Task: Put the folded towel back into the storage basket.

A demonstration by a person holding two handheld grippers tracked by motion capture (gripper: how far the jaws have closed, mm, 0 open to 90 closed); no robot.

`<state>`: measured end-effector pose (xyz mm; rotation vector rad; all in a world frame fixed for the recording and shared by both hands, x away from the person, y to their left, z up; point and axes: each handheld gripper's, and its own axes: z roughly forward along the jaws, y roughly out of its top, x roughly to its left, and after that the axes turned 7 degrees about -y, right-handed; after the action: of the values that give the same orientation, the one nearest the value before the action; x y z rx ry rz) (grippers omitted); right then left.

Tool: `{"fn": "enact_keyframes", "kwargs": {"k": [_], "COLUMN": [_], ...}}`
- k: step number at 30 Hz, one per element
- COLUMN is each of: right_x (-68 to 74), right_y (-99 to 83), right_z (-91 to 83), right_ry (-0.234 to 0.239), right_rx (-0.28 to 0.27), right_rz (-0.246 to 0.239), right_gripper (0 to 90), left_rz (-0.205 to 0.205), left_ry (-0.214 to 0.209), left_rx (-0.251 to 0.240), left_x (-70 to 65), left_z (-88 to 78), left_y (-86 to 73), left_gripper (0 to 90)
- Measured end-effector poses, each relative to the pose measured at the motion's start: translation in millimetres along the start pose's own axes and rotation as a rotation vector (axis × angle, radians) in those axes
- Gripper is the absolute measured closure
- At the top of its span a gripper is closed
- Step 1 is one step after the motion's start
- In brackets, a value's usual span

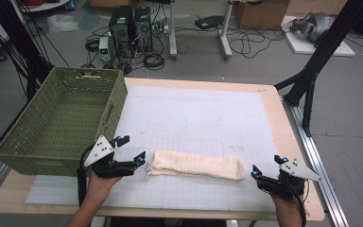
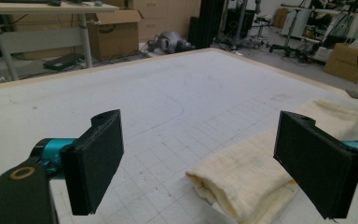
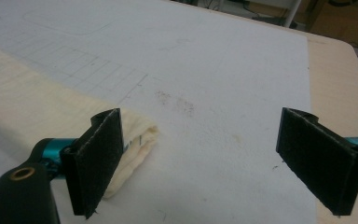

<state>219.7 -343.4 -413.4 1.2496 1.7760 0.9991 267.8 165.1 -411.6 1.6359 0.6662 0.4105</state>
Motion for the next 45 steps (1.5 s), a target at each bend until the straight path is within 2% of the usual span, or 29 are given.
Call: {"fn": "enact_keyframes", "kwargs": {"k": [7,13,15,20,25,32,38,40,45], "right_x": [0.8,3.1,3.1,3.2,3.6,3.7,2.4,1.8,-0.1], "right_y": [1.3,2.2,1.8,1.6,0.9,0.6,0.2,-0.2,-0.5], "right_z": [3.4,5.2,5.5,5.7,5.5,7.4,5.3,5.2,5.7], "right_ry": [0.01,0.028,0.032,0.038,0.042,0.034,0.033,0.03,0.028], "right_rx": [-0.001,0.0,-0.002,-0.005,0.004,0.015,0.012,0.011,0.009], "right_rz": [-0.004,-0.008,0.007,0.004,0.0,-0.006,0.003,0.002,0.006], "right_gripper": [13.5,13.5,13.7,14.0,14.1,14.2,14.2,14.3,14.3], "left_rz": [0.013,0.004,0.004,-0.001,-0.011,-0.002,0.009,0.005,-0.013], "left_ry": [0.004,-0.005,-0.008,-0.006,-0.02,-0.052,-0.088,-0.111,-0.126], "left_rx": [-0.001,0.003,0.008,-0.011,-0.041,-0.043,-0.023,-0.018,-0.034], "left_x": [-2.4,-2.5,-2.8,-2.5,-5.7,-11.0,-17.6,-17.6,-16.3], "left_z": [-3.3,-3.0,-2.3,-3.8,-5.2,-6.8,-4.4,-1.6,3.2], "left_y": [-0.9,-1.2,-1.4,0.1,7.9,24.6,35.7,40.1,46.1], "left_gripper": [16.4,16.4,16.3,17.0,17.0,16.7,16.6,16.6,17.1]}}
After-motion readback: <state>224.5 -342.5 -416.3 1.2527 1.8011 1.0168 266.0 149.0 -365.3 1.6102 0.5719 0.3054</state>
